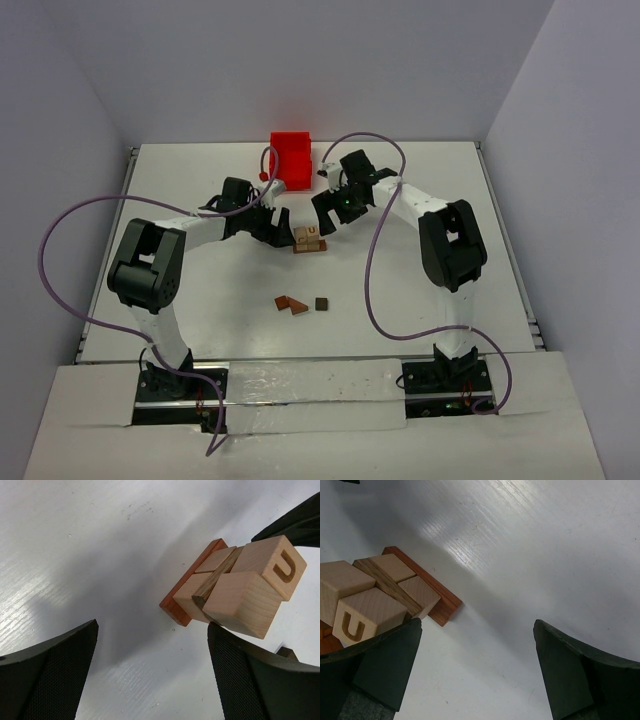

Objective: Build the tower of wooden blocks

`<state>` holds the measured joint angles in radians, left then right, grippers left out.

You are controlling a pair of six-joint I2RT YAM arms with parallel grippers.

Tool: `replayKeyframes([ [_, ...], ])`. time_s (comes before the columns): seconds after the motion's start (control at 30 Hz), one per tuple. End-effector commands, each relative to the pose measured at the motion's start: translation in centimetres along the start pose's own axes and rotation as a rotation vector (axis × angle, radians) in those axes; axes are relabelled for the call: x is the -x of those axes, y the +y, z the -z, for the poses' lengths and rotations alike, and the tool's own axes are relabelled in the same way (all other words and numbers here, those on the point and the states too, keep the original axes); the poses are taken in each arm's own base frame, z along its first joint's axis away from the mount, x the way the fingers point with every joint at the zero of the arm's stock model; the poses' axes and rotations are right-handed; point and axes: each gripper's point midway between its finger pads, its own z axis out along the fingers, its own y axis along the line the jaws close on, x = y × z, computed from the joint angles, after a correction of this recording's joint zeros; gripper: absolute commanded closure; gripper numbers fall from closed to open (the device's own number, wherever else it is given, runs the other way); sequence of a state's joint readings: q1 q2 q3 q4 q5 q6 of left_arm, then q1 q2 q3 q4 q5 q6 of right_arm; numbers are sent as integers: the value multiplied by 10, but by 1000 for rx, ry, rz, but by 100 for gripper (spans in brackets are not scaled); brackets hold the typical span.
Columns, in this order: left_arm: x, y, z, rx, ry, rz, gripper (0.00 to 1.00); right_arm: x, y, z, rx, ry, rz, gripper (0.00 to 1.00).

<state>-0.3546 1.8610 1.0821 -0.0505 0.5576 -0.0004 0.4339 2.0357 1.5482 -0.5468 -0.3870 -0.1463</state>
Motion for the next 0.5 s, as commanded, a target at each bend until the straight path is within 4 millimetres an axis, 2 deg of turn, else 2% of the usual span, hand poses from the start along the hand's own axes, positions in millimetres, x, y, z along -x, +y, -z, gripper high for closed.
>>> replayKeyframes([
  [0.0,31,-7,13,2,-70,-67,5,9,3,0,12,-17,5,0],
  [0.47,45,-5,21,19,-101,-81,5,7,3,1,7,-16,8,0],
])
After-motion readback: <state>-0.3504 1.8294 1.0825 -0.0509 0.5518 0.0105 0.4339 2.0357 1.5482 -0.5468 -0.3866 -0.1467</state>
